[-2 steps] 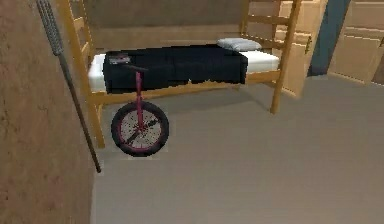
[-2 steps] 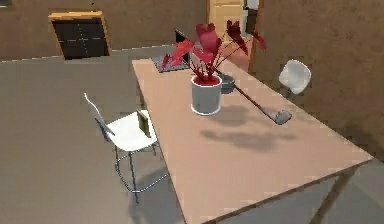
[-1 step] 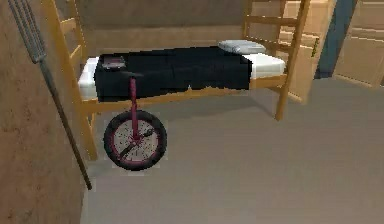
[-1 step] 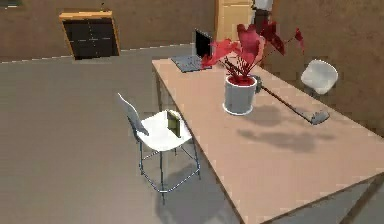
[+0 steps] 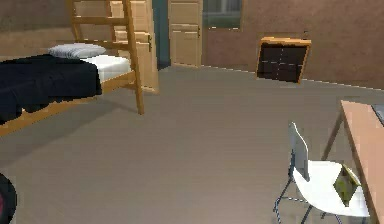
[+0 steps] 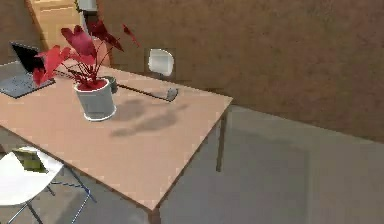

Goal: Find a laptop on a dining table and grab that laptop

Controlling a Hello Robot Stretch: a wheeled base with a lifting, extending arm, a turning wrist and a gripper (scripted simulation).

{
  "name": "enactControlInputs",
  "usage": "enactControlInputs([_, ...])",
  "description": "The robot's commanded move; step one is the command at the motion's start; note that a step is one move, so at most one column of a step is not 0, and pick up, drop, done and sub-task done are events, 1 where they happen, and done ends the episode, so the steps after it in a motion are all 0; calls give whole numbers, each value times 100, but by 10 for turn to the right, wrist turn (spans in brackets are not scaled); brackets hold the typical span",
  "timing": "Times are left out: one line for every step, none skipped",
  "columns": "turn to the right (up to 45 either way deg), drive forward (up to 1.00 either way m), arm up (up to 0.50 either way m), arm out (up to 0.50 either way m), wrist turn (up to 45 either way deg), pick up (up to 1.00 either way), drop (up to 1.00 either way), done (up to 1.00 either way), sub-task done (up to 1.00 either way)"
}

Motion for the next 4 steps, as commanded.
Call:
enactControlInputs([0, 85, 0, 0, 0, 0, 0, 0, 0])
enactControlInputs([270, 0, 0, 0, 0, 0, 0, 0, 0])
enactControlInputs([0, 70, 0, 0, 0, 0, 0, 0, 0])
enactControlInputs([180, 0, 0, 0, 0, 0, 0, 0, 0])
